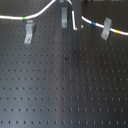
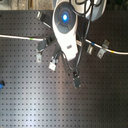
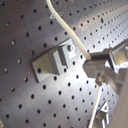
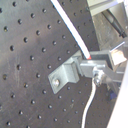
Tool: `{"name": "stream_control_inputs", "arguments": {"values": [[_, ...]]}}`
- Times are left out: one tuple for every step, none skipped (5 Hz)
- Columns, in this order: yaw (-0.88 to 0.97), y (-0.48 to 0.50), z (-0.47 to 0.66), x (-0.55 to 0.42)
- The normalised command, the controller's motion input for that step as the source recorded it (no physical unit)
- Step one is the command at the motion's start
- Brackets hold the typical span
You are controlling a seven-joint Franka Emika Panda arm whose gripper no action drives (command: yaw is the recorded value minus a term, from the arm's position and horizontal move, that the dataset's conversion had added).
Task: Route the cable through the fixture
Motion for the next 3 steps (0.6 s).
{"name": "stream_control_inputs", "arguments": {"values": [[-0.22,-0.038,0.30,-0.107],[-0.02,-0.013,0.41,-0.090],[0.00,0.029,0.43,-0.103]]}}
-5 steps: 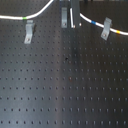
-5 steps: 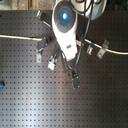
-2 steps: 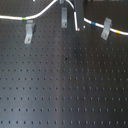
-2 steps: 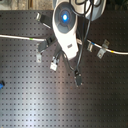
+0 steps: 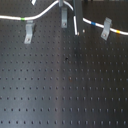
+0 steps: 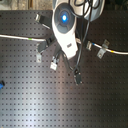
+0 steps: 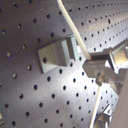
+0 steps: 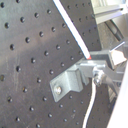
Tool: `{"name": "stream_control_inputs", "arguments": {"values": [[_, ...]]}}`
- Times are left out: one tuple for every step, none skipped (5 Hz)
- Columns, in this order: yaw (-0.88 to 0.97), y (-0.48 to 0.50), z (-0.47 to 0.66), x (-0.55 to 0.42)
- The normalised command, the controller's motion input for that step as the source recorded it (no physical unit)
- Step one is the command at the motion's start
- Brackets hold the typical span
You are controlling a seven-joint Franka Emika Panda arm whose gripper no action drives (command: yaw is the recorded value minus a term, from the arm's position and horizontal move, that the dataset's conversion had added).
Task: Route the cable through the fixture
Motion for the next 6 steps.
{"name": "stream_control_inputs", "arguments": {"values": [[0.00,-0.012,0.38,-0.076],[0.00,-0.032,0.29,-0.091],[0.00,-0.041,0.24,-0.110],[0.05,-0.047,0.34,-0.164],[0.02,0.016,0.37,-0.114],[0.00,0.059,0.45,-0.062]]}}
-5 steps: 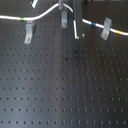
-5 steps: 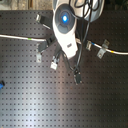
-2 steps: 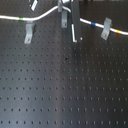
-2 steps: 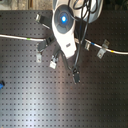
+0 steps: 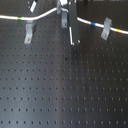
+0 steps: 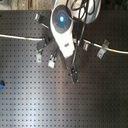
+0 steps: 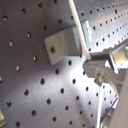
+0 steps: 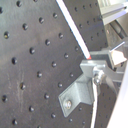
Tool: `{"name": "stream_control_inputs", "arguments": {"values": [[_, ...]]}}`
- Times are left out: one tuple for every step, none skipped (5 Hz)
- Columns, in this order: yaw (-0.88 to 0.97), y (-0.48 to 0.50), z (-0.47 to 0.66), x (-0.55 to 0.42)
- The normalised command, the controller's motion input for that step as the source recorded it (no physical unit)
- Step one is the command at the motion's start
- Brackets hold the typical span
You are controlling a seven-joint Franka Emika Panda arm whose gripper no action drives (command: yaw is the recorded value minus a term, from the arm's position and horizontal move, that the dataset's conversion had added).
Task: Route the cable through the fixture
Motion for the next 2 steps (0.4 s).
{"name": "stream_control_inputs", "arguments": {"values": [[0.00,0.056,0.47,-0.032],[0.00,0.013,0.12,0.000]]}}
